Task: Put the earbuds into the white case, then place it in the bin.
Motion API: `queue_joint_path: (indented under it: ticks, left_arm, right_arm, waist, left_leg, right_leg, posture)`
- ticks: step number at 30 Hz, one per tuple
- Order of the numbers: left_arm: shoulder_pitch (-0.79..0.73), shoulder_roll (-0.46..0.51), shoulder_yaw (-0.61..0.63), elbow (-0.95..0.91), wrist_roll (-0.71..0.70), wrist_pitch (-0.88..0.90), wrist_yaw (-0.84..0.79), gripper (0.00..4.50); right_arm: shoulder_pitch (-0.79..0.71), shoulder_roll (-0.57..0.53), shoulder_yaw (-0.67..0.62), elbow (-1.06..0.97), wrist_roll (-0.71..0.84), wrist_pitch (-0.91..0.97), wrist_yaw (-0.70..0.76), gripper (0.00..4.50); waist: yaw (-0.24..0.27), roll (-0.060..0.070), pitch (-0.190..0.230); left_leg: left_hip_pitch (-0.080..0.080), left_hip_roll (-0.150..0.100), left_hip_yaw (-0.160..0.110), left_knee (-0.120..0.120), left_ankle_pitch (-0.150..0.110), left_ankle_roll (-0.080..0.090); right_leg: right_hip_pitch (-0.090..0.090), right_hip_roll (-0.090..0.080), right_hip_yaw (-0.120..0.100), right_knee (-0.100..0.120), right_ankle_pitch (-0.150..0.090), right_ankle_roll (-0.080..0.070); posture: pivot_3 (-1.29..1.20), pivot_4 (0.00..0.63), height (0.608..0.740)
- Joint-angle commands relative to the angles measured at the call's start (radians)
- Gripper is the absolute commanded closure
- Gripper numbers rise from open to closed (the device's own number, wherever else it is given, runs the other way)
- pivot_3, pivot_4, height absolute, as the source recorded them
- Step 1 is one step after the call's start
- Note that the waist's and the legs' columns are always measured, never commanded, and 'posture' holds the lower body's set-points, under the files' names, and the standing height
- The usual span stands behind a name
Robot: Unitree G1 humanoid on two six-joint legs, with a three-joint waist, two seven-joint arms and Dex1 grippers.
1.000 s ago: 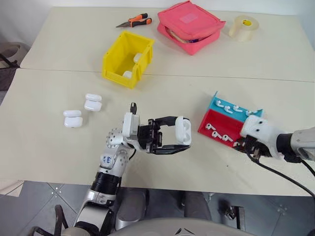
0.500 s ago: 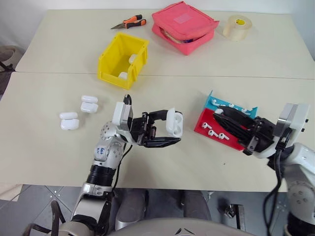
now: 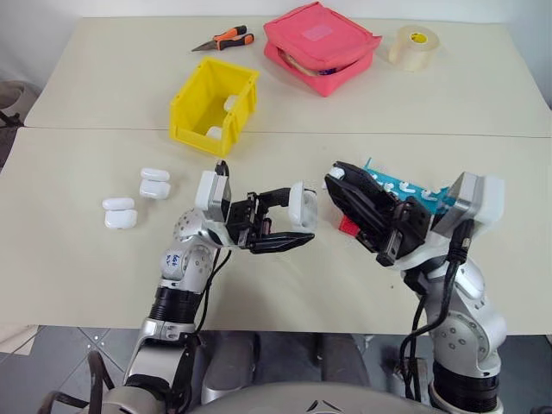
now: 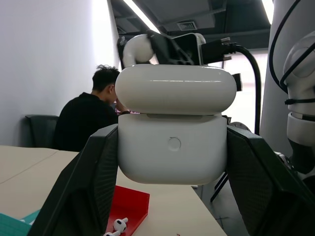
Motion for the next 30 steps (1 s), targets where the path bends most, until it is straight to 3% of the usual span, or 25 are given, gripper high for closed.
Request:
queue_joint_path:
  ticks: [1,17,30]
  left_arm:
    - [-0.008,0.000,0.000,-0.057,-0.028,0.025,0.016,1.69]
    - [-0.021,-0.023,-0.008,-0.082,-0.022,0.036,0.032,1.69]
    - [-0.049,-0.084,-0.003,-0.027,0.007,-0.048,0.042,1.69]
  right_arm:
    - [0.018,-0.005,0.039,-0.007,-0.024,-0.045,0.010,3.60]
    - [0.021,-0.047,0.070,0.093,-0.066,-0.106,0.033,3.60]
    - [-0.026,-0.228,0.010,0.088,0.082,0.051,0.046,3.60]
  waist:
    - [0.001,0.000,0.000]
    - [0.000,0.000,0.000]
    - [0.002,0.000,0.000]
  left_leg:
    - [0.000,0.000,0.000,0.000,0.000,0.000]
    - [0.000,0.000,0.001,0.000,0.000,0.000]
    - [0.000,0.000,0.001,0.000,0.000,0.000]
  right_leg:
    - [0.000,0.000,0.000,0.000,0.000,0.000]
    - [0.000,0.000,0.001,0.000,0.000,0.000]
    - [0.000,0.000,0.000,-0.001,0.000,0.000]
  posture:
    - [0.00,0.150,0.740]
    - [0.00,0.150,0.740]
    - [0.00,0.150,0.740]
